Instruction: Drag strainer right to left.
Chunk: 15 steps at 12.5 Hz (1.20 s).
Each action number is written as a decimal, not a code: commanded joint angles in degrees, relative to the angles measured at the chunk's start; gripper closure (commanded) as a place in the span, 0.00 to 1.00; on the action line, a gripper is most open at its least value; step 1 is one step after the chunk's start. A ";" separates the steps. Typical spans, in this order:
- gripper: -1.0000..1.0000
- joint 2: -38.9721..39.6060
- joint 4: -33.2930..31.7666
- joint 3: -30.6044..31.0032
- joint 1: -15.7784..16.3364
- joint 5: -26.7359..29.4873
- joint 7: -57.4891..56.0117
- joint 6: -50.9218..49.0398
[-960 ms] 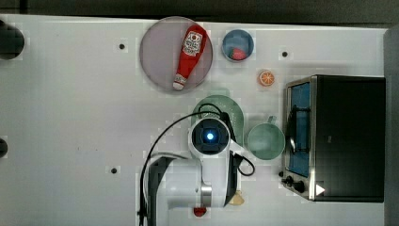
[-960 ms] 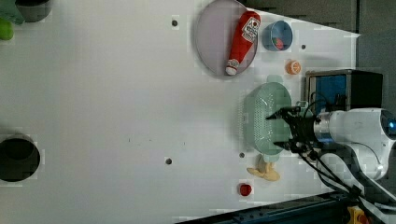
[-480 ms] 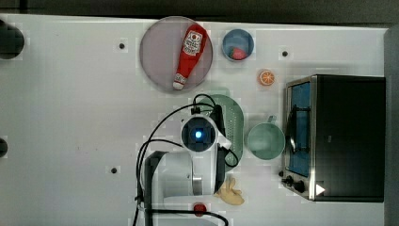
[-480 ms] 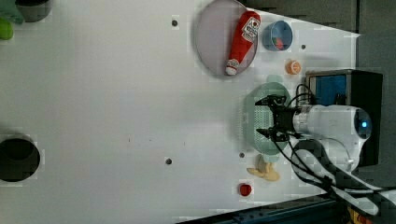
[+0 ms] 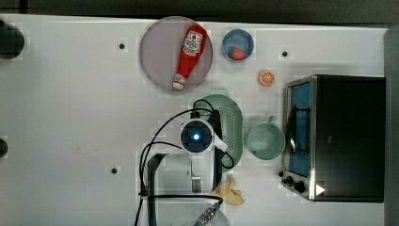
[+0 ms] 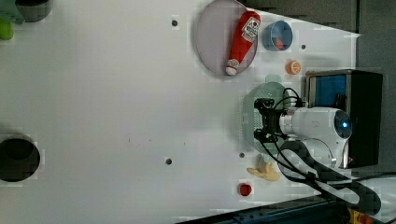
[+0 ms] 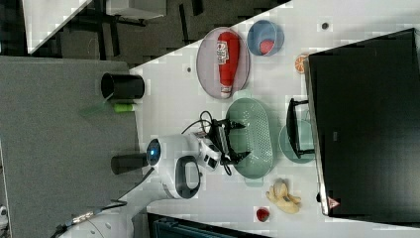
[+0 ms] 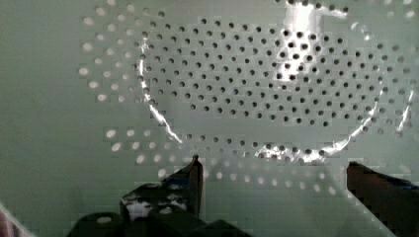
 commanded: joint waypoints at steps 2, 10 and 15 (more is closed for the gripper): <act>0.00 -0.22 0.24 2.31 2.65 -0.39 7.97 0.82; 0.00 0.83 2.22 3.33 9.40 -0.34 15.61 -2.26; 0.00 2.53 6.76 3.70 13.95 -0.30 21.35 -7.21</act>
